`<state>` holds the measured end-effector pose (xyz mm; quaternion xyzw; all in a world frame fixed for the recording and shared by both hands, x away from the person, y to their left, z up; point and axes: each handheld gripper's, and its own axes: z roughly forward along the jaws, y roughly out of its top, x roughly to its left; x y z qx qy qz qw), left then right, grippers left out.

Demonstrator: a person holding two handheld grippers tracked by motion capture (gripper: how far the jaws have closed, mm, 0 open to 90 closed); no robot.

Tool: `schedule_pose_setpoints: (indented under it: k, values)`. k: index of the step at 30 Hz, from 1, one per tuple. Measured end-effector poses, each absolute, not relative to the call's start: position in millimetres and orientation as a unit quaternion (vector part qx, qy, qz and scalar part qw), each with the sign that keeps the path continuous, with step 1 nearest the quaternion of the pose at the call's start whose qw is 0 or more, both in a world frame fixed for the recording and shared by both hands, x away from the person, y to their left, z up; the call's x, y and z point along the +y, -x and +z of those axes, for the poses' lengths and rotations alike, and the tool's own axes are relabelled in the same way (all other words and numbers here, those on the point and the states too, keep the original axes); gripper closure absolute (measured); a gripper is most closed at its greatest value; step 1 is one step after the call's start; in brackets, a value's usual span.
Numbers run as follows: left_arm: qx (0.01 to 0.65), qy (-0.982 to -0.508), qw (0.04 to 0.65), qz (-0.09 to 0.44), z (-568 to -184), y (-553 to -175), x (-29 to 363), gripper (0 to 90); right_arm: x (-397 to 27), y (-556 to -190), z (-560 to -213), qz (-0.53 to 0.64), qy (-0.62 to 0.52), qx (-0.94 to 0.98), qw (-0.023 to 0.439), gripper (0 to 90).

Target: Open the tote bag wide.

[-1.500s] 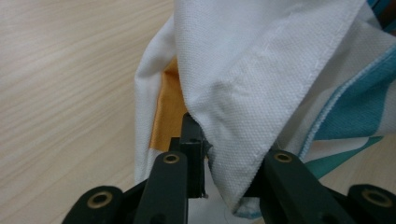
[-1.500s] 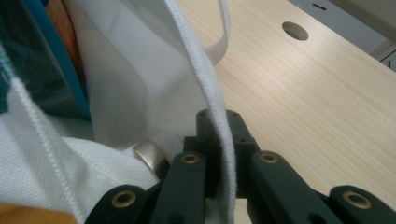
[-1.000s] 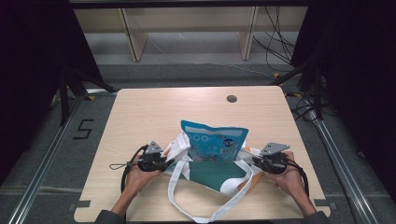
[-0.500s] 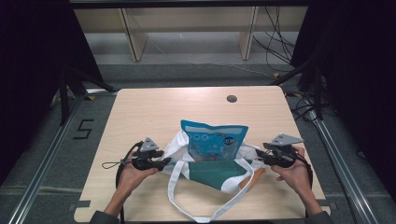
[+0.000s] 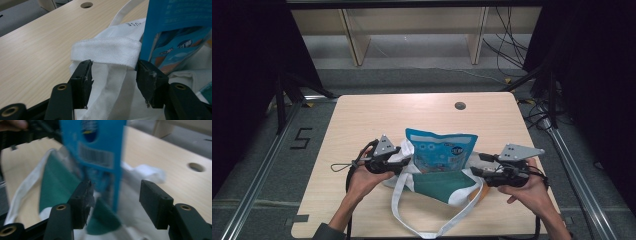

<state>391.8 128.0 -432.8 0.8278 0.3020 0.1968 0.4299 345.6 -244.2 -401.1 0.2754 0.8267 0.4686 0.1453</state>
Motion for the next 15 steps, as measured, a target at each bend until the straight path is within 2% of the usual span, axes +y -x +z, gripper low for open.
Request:
schedule_pose_setpoints:
  k: [2,4,5,6,7,8,9,10,11,13,15]
  values:
    - [0.299,-0.827,0.435,0.194,-433.7,-397.2,128.7,50.2,-240.6,-348.3,-403.8,0.468,-0.264,0.831,0.145,42.3]
    - [0.306,-0.822,0.444,0.186,-434.0,-402.4,129.7,57.4,-234.8,-350.4,-410.1,0.459,-0.266,0.837,0.130,43.6]
    - [0.317,-0.810,0.460,0.177,-435.2,-410.1,129.4,61.5,-232.2,-352.0,-417.0,0.450,-0.257,0.846,0.123,52.8]
    - [0.317,-0.810,0.460,0.177,-435.2,-410.1,129.4,65.8,-232.2,-352.0,-417.0,0.450,-0.257,0.846,0.123,52.8]
    - [0.326,-0.804,0.466,0.175,-438.4,-417.8,127.6,69.7,-230.6,-353.5,-425.5,0.436,-0.239,0.860,0.120,64.3]
    - [0.326,-0.804,0.466,0.175,-438.4,-417.8,127.6,73.7,-230.6,-353.5,-425.5,0.436,-0.239,0.860,0.120,64.3]
    - [0.330,-0.802,0.467,0.172,-440.2,-422.8,126.8,76.9,-229.2,-353.5,-434.3,0.413,-0.220,0.877,0.110,72.4]
    - [0.331,-0.801,0.467,0.176,-442.4,-428.8,125.8,76.9,-229.2,-353.5,-434.3,0.413,-0.220,0.877,0.110,72.4]
    - [0.350,-0.792,0.466,0.179,-448.7,-441.0,122.9,79.4,-228.4,-350.7,-440.5,0.389,-0.220,0.888,0.107,79.0]
    - [0.365,-0.791,0.462,0.164,-451.5,-447.0,123.9,80.0,-228.1,-348.8,-441.6,0.379,-0.218,0.893,0.106,81.3]
    - [0.379,-0.803,0.433,0.155,-467.9,-464.8,124.2,80.2,-224.8,-342.6,-446.1,0.361,-0.205,0.905,0.098,83.2]
